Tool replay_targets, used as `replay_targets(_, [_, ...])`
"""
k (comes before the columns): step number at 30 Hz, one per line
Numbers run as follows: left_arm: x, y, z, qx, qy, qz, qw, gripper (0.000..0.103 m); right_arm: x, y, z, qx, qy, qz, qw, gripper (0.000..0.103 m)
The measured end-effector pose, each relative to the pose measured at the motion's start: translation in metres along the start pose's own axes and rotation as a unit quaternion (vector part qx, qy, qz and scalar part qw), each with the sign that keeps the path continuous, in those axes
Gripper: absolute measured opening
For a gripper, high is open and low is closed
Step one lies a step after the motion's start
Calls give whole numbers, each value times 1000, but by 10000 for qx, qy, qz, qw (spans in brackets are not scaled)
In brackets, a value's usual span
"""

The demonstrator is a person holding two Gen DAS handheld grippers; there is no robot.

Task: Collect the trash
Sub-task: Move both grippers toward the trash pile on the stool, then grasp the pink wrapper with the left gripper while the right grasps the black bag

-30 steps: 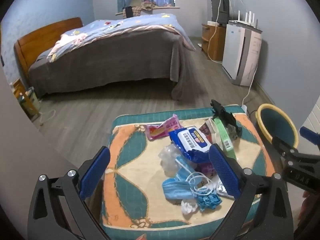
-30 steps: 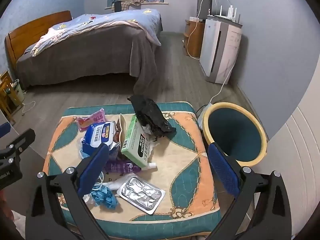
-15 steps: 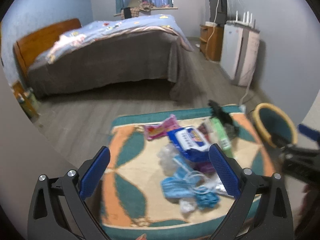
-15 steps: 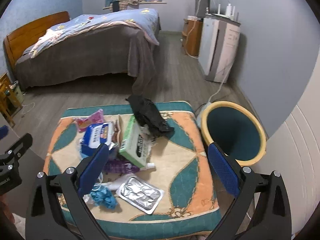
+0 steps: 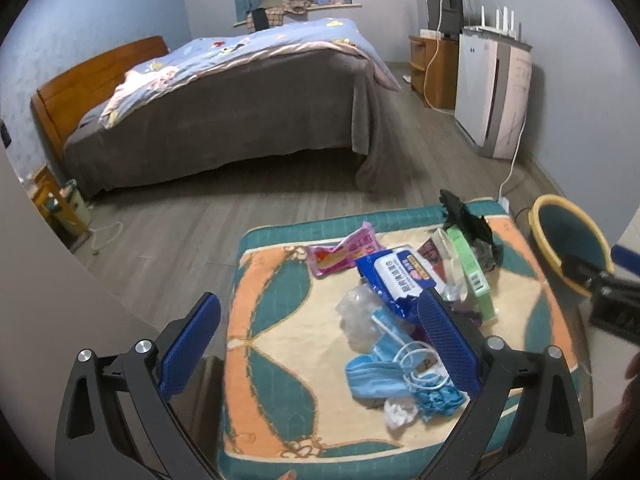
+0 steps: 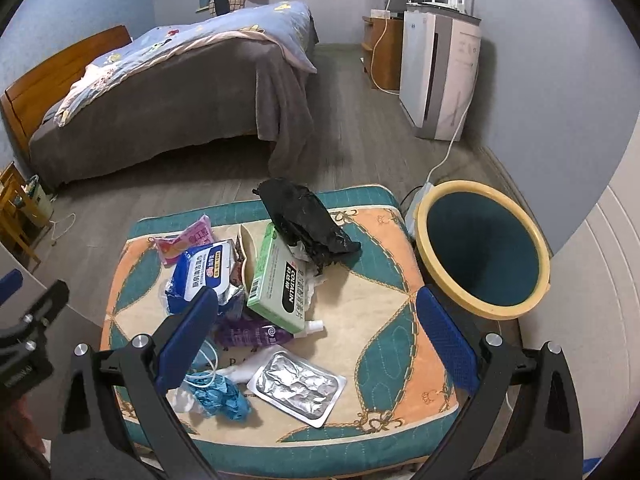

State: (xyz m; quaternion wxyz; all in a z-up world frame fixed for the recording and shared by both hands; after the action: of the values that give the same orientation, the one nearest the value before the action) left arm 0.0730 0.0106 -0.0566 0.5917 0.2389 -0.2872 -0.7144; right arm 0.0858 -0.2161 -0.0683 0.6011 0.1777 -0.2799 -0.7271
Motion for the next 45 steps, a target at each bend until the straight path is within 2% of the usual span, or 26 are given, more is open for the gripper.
replay_targets(5, [5, 10, -8, 5, -201, -241, 9995, 98, -7, 28, -2, 115, 65, 300, 9995, 97])
replay_targets(10, [5, 40, -25, 214, -325, -379, 9985, 98, -8, 51, -35, 147, 80, 372, 9992, 97])
replay_targets(13, [-2, 55, -53, 116, -465, -346, 9983, 98, -5, 58, -59, 5, 73, 362, 9993, 97])
replay_targets(15, [-9, 61, -74, 110, -258, -439, 9986, 98, -4, 60, -78, -98, 132, 457, 9988, 97])
replay_targets(17, [-16, 64, -93, 13, -241, -391, 9989, 98, -4, 62, -94, -191, 180, 524, 9983, 97])
replay_targets(21, [-34, 65, -137, -310, -489, 87, 9983, 98, -7, 69, -114, -221, 422, 503, 9976, 97])
replay_targets(23, [-40, 64, -152, -402, -451, 140, 9981, 98, -10, 70, -122, -208, 409, 620, 9970, 97])
replay_targets(25, [-47, 62, -167, -494, -365, 139, 9980, 97, -12, 71, -129, -241, 388, 679, 9966, 97])
replay_targets(29, [-54, 53, -195, -750, -311, 52, 9967, 95, -24, 69, -142, -466, 640, 689, 9945, 97])
replay_targets(39, [-47, 53, -225, -973, -542, -45, 9938, 93, -59, 64, -160, -584, 773, 1186, 9882, 97])
replay_targets(45, [-36, 46, -247, -1298, -798, -207, 9881, 79, -65, 64, -174, -775, 915, 1170, 9859, 92])
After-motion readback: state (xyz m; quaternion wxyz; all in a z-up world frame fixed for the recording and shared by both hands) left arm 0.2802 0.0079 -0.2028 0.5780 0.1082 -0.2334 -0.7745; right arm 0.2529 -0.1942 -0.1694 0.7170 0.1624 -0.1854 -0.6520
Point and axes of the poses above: each gripper's, at about its wrist camera, not at the fingertips, and z roughly against the way its jaws point, x to its right, y to its top, the point moved 7 cm from there along -z, roughly the way its jaws point, and after that the axes turned 10 degrees about -y, right-handed, at the moved point
